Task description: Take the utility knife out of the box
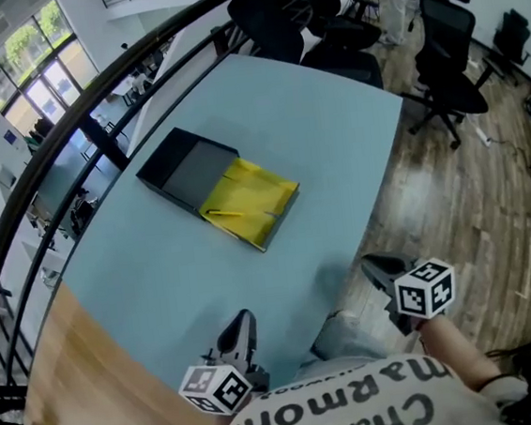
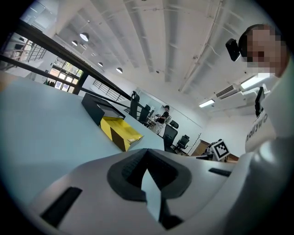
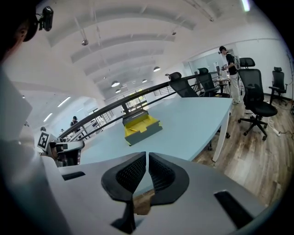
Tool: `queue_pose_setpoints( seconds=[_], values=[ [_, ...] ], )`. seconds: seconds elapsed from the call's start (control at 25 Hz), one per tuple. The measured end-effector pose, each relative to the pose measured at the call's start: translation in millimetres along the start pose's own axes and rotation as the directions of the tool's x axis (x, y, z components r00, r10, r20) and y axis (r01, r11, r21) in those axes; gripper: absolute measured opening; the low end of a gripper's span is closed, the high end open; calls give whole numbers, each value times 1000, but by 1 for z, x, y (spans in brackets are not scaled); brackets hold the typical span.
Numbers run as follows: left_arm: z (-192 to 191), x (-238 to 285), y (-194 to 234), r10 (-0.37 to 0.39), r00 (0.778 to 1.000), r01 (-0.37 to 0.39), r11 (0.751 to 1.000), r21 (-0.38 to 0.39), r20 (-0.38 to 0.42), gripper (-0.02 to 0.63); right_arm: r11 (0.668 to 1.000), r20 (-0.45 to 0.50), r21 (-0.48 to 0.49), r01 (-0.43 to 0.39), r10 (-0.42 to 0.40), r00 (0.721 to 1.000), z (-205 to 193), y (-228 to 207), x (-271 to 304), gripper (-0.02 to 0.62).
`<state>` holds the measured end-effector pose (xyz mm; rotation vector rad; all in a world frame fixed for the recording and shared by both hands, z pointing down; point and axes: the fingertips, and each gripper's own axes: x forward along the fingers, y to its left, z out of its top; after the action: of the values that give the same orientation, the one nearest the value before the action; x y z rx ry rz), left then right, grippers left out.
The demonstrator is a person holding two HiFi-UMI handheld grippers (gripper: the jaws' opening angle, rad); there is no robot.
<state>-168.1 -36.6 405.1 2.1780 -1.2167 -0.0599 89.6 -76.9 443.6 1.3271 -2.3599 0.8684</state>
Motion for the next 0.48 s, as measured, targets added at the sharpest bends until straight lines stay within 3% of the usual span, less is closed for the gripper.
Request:
queue_pose_setpoints(
  seconds=[0.24,0.48],
  values=[
    [2,13,6,66,998,-66,998,-10,9,2,999,-34,-4,-53,52,998,13,-17,30,44],
    [13,38,-1,170,984,-168,985,-42,49,2,987,-57,-61,-148,145,988,54,-42,64,44]
  ],
)
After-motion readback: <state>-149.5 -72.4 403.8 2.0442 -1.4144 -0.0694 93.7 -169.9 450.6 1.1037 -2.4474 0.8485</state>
